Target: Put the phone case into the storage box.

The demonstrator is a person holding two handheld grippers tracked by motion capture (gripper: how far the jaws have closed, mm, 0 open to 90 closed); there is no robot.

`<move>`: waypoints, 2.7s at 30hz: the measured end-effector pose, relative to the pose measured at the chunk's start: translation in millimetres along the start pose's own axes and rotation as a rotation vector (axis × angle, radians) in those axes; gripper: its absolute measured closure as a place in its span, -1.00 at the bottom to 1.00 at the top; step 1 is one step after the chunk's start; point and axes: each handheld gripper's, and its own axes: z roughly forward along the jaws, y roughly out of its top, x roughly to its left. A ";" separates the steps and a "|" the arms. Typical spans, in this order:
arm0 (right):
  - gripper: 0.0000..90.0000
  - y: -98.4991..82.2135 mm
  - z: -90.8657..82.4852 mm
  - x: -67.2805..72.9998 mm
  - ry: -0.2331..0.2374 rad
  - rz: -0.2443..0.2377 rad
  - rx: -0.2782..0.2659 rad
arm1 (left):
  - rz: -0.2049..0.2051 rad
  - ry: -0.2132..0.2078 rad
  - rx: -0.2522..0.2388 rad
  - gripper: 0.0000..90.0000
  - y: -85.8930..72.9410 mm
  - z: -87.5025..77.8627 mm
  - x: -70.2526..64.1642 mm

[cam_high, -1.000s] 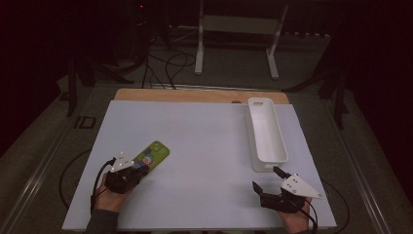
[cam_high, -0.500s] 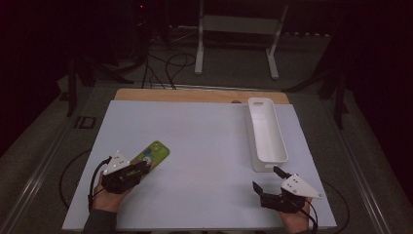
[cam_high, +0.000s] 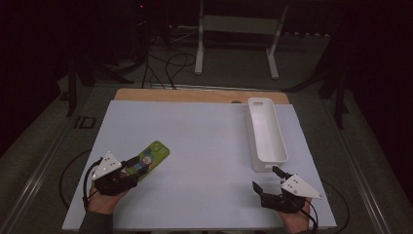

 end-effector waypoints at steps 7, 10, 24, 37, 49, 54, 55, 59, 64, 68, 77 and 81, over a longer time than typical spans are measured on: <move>-0.70 -0.1 0.1 -1.9 0.015 0.008 -0.002 | 0.008 0.018 -0.025 -0.16 -0.2 -6.1 3.5; -0.70 -0.1 -0.3 -2.4 0.016 0.010 -0.006 | 0.016 0.032 -0.033 -0.22 -0.8 -8.4 5.6; -0.71 -1.0 -4.4 -6.8 0.023 0.051 -0.014 | 0.022 0.099 -0.052 -0.69 -7.7 -19.5 14.9; -0.79 0.2 -5.1 -8.9 -0.001 0.059 -0.032 | 0.026 0.108 -0.071 -0.95 -11.2 -32.4 22.6; -0.80 1.0 -4.3 -10.8 0.009 0.065 -0.052 | 0.039 0.114 -0.105 -1.00 -12.1 -44.8 26.5; -0.80 1.2 -3.4 -10.9 0.013 0.062 -0.055 | 0.039 0.120 -0.114 -1.00 -12.1 -48.5 28.3; -0.80 1.2 -3.3 -10.8 0.013 0.062 -0.054 | 0.034 0.119 -0.118 -1.00 -12.0 -50.0 29.9; -0.80 0.9 -2.4 -10.2 0.011 0.066 -0.049 | 0.036 0.122 -0.110 -1.00 -10.6 -50.2 30.7; -0.80 0.4 -1.5 -10.4 0.007 0.063 -0.048 | 0.036 0.131 -0.089 -1.00 -7.0 -51.1 32.6; -0.80 0.9 0.9 -10.1 0.005 0.065 -0.048 | 0.030 0.141 -0.082 -1.00 -3.6 -52.1 35.6; -0.80 2.2 3.6 -8.4 0.009 0.056 -0.045 | 0.041 0.130 0.004 -1.00 7.1 -41.7 40.8; -0.80 2.4 3.6 -8.4 0.007 0.057 -0.045 | 0.043 0.123 0.049 -1.00 13.0 -33.5 43.7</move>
